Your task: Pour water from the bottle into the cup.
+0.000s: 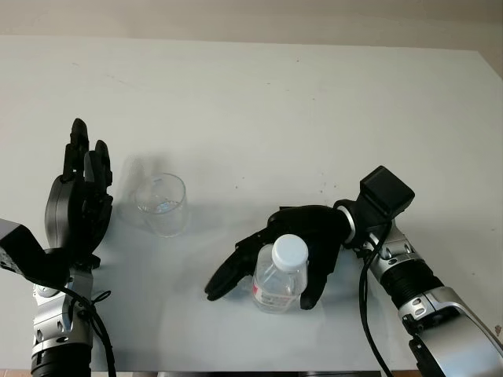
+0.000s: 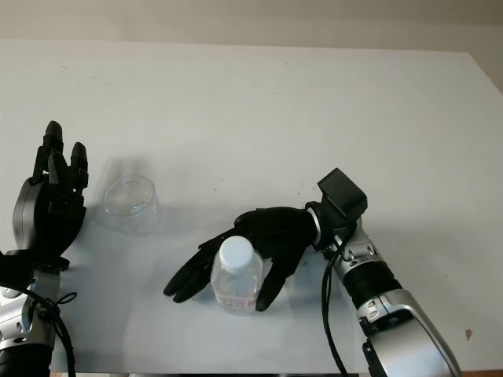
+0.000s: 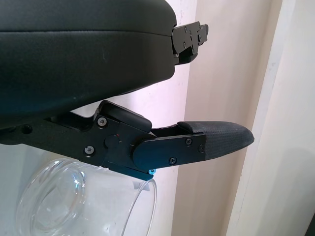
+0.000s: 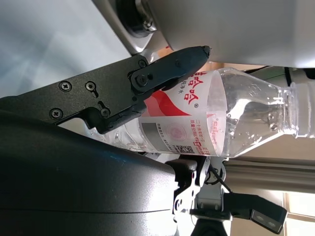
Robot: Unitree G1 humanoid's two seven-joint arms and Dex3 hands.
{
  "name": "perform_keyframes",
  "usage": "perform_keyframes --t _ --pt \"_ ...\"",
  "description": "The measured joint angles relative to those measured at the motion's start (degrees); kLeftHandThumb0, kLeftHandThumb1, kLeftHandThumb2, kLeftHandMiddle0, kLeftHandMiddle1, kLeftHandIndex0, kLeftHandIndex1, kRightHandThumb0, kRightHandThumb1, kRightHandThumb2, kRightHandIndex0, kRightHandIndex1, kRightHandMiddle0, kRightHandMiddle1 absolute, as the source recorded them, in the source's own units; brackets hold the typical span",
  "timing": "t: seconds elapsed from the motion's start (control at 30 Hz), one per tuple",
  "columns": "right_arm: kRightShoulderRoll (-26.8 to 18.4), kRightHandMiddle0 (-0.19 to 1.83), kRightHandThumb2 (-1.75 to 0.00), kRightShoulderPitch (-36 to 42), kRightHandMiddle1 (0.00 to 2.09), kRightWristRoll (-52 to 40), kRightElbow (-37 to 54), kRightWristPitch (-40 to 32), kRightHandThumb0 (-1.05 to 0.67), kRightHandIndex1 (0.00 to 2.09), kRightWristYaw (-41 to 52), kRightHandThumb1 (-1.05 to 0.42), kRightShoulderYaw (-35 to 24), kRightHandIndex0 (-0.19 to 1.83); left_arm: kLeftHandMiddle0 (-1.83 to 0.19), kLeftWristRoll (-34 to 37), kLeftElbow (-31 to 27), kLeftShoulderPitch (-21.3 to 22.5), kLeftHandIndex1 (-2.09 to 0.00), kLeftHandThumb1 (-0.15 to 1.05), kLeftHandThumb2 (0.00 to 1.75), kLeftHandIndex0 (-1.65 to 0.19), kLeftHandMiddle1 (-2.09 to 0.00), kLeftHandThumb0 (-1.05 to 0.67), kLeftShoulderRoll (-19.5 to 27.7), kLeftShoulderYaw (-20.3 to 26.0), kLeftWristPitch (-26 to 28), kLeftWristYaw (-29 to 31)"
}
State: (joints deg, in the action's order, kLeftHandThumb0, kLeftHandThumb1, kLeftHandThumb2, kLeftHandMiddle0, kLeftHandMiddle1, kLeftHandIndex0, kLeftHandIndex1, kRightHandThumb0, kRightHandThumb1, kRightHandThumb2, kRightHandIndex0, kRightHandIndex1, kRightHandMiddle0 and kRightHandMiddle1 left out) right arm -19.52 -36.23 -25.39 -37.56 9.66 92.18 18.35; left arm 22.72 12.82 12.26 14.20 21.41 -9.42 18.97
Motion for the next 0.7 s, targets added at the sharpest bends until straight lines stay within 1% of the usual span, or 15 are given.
perform_keyframes --t 0.07,0.1,0.17,0.2,0.27,0.3,0.37,0.4,0.5,0.53,0.63,0.7 --pt "-0.01 0.07 -0.05 0.32 1.39 0.27 0.93 -0.69 -0.41 1.31 0.00 -0.91 -0.11 0.17 0.17 -0.02 0.00 -0.01 -0.06 1.05 0.52 0.18 -0.06 -0.78 0.00 0.00 -0.27 -0.09" --pt "0.00 0.10 -0.05 0.41 1.50 0.61 1.47 -0.65 -0.41 1.47 0.00 -0.91 -0.12 0.17 0.17 -0.02 -0.01 -0.01 -0.06 1.05 0.51 0.17 -0.06 -0.78 0.00 0.00 -0.40 -0.15" --pt "0.01 0.14 -0.05 0.65 1.67 2.11 2.99 -0.37 -0.42 1.68 -0.07 -0.91 -0.27 0.19 0.17 -0.04 -0.08 -0.02 -0.06 1.05 0.51 0.17 -0.06 -0.79 0.00 0.00 -0.42 -0.44" --pt "0.01 0.18 -0.05 0.93 1.81 2.80 3.99 -0.33 -0.43 1.84 -0.26 -0.90 -0.39 0.20 0.17 -0.04 -0.14 -0.05 -0.06 1.05 0.51 0.17 -0.05 -0.79 0.00 0.00 -0.42 -0.52" --pt "0.01 0.22 -0.05 1.91 2.00 4.24 6.60 0.28 -0.46 2.02 -1.32 -0.90 -0.69 0.24 0.17 -0.03 -0.50 -0.16 -0.06 1.05 0.51 0.17 -0.05 -0.79 0.00 0.01 -0.42 -0.71" --pt "0.03 0.31 -0.05 2.51 2.06 4.78 8.02 0.58 -0.46 2.06 -2.06 -0.90 -0.82 0.37 0.17 -0.03 -0.73 -0.20 -0.05 1.05 0.51 0.17 -0.05 -0.79 0.00 0.01 -0.42 -0.84" --pt "-0.12 0.48 -0.05 3.94 2.08 6.08 11.11 0.67 -0.47 2.09 -3.80 -0.89 -0.92 0.57 0.17 -0.03 -1.11 -0.31 -0.05 1.05 0.51 0.18 -0.05 -0.79 0.00 0.05 -0.41 -1.03" --pt "-0.22 0.63 -0.05 4.78 2.09 6.62 12.43 0.54 -0.47 2.09 -4.73 -0.90 -0.96 0.77 0.17 -0.02 -1.15 -0.34 -0.05 1.05 0.51 0.17 -0.05 -0.78 0.00 0.07 -0.41 -1.04" --pt "-0.46 0.93 -0.06 7.12 2.09 6.78 15.39 -0.02 -0.47 2.09 -6.70 -0.93 -1.53 1.18 0.17 -0.01 -1.26 -0.73 -0.06 1.05 0.50 0.17 -0.05 -0.78 0.00 0.10 -0.39 -1.05" --pt "-0.48 1.01 -0.06 7.65 2.09 6.74 15.91 -0.58 -0.48 2.09 -7.09 -0.94 -1.68 1.28 0.17 -0.01 -1.34 -0.90 -0.06 1.05 0.50 0.17 -0.05 -0.79 0.00 0.11 -0.39 -1.06" --pt "-0.73 1.22 -0.06 8.92 2.09 6.78 18.16 -3.96 -0.51 2.09 -8.64 -0.98 -1.70 1.48 0.17 0.00 -1.86 -1.28 -0.06 1.05 0.49 0.17 -0.05 -0.79 0.01 0.13 -0.38 -1.05" --pt "-0.89 1.28 -0.06 9.51 2.09 6.78 19.80 -7.22 -0.53 2.09 -9.82 -0.99 -1.68 1.53 0.17 0.00 -2.10 -1.32 -0.06 1.05 0.48 0.17 -0.05 -0.78 0.01 0.15 -0.38 -1.05"
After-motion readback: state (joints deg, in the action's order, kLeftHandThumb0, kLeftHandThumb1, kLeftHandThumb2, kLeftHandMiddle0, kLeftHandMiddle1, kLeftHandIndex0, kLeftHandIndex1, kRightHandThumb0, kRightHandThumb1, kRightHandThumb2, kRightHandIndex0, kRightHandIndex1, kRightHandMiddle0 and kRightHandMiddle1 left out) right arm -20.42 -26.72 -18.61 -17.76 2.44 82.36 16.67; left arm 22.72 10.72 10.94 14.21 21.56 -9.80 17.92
